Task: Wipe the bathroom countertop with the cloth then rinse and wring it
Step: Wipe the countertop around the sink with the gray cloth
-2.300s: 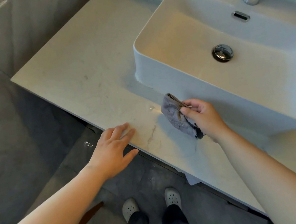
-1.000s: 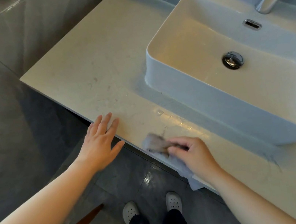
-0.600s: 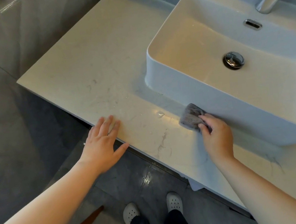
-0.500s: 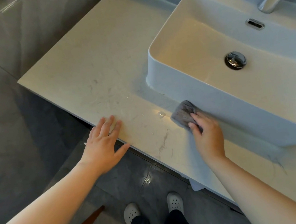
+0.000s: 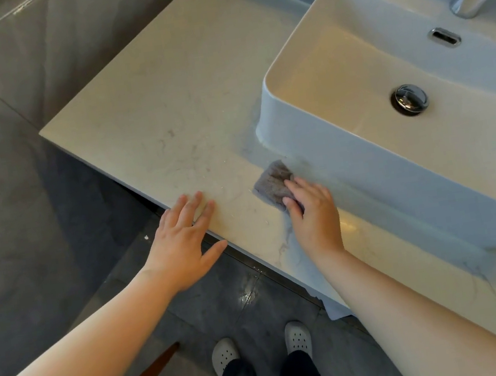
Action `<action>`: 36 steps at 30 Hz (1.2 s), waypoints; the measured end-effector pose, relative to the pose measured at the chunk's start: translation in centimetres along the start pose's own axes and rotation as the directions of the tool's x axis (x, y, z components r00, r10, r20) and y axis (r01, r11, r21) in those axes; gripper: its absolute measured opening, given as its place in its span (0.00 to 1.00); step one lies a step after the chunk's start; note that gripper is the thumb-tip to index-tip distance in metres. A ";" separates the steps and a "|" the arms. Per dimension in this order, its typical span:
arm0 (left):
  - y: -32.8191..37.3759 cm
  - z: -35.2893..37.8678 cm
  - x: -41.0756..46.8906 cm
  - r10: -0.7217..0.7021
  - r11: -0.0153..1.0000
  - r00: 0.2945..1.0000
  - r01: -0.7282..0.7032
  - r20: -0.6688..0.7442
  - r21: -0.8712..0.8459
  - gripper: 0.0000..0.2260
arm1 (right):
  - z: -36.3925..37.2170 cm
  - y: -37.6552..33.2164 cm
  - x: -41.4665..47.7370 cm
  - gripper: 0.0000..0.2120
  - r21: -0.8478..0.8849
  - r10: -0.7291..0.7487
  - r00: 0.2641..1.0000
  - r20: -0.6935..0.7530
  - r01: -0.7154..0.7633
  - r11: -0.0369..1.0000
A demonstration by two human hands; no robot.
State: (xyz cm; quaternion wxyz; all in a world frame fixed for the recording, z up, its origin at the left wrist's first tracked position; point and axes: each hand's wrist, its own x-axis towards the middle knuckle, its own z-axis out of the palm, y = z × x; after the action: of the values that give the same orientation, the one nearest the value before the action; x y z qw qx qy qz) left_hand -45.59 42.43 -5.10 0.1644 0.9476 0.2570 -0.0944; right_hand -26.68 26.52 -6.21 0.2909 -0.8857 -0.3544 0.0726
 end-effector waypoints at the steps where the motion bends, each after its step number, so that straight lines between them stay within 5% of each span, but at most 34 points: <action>1: -0.1 -0.2 0.0 0.006 1.000 1.000 -0.006 0.001 -0.001 0.39 | 0.1 -0.3 -0.9 0.17 0.004 -0.013 1.000 0.010 0.013 1.000; 7: -1.4 -1.1 0.3 0.060 0.998 0.998 -0.060 0.018 -0.021 0.37 | -0.1 -2.0 -7.2 0.16 0.047 -0.068 0.993 0.097 0.064 0.997; 12: -2.0 -1.4 0.3 0.091 0.995 0.995 -0.089 0.037 -0.049 0.37 | -2.6 -3.7 -8.2 0.15 0.293 0.063 0.953 0.295 -0.153 0.944; 16: -2.2 -1.4 0.3 0.107 0.994 0.994 -0.106 0.033 -0.040 0.37 | -5.0 -4.2 -6.9 0.15 0.382 0.217 0.958 0.188 -0.275 0.882; 21: -2.1 -1.3 0.3 0.104 0.994 0.994 -0.103 0.038 -0.032 0.37 | -5.4 -2.7 -1.8 0.14 0.217 0.176 0.982 -0.072 -0.156 0.963; 26: -1.9 -1.5 0.2 0.086 0.995 0.996 -0.084 0.030 -0.052 0.37 | -1.4 -0.5 1.0 0.16 -0.016 0.106 0.994 0.005 -0.106 0.994; 36: -1.5 -1.3 0.3 0.058 0.994 0.998 -0.060 -0.026 -0.092 0.32 | 2.2 -1.3 5.1 0.16 -0.137 -0.037 0.999 -0.007 0.035 0.990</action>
State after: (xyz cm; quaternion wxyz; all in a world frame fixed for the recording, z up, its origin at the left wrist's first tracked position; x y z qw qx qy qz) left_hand -46.02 44.21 -4.39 0.2081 0.9471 0.2349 -0.0665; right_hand -24.38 31.73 -6.84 0.2321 -0.8974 -0.3732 0.0387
